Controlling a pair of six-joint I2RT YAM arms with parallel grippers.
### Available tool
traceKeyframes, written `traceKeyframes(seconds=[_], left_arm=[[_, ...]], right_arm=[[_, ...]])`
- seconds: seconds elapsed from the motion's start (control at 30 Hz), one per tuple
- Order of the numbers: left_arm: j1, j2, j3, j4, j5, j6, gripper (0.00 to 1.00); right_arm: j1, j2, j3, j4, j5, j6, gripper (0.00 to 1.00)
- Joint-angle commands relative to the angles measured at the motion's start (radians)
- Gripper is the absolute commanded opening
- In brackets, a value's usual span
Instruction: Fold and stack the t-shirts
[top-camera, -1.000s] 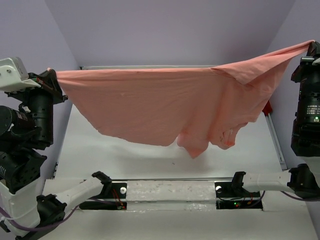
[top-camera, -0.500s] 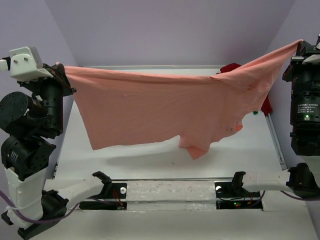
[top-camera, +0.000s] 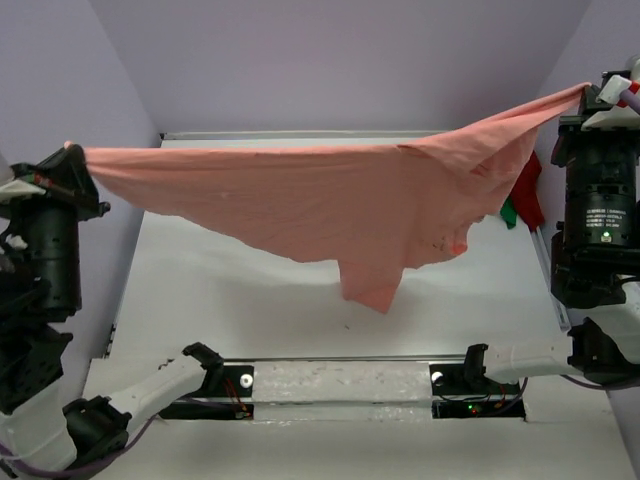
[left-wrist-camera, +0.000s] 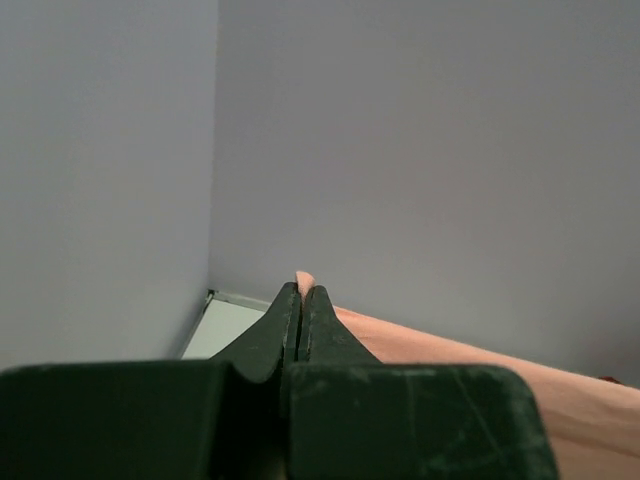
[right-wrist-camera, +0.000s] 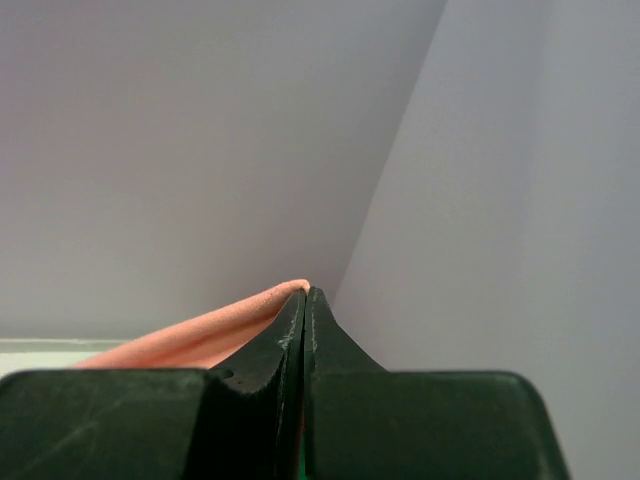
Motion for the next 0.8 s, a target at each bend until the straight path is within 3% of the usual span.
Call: traceKeyframes(seconds=[0.0, 0.23, 0.47, 0.77], left_arm=[[0.069, -0.104, -0.070, 0.000, 0.029, -0.016, 0.00], [0.122, -0.078, -0.087, 0.001, 0.109, -0.060, 0.00], [0.124, 0.018, -0.038, 0.016, 0.118, -0.071, 0.00], [0.113, 0.144, -0.148, 0.082, 0.072, -0.085, 0.00]], right_arm=[[0.006, -0.060, -0.018, 0.129, 0.037, -0.124, 0.00], [0.006, -0.029, 0.015, 0.126, 0.011, -0.104, 0.00], [0.006, 0.020, 0.157, -0.089, -0.015, 0.055, 0.00], [0.006, 0.031, 0.034, -0.091, -0.064, 0.170, 0.00]])
